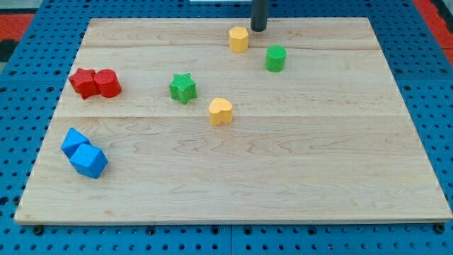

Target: Move the yellow hexagon to the yellow heart

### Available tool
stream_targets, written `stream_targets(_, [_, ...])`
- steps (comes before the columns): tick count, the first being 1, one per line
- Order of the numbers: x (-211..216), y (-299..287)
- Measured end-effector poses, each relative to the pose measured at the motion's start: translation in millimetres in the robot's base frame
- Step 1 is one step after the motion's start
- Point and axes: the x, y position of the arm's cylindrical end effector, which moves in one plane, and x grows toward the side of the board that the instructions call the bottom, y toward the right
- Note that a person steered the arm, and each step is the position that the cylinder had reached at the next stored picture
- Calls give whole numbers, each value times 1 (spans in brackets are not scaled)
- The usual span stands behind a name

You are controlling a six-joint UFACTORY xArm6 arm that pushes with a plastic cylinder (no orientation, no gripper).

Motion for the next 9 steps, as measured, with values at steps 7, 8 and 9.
stream_targets(7, [116, -73])
stream_targets(8, [132, -38])
stream_targets(9, [152, -31])
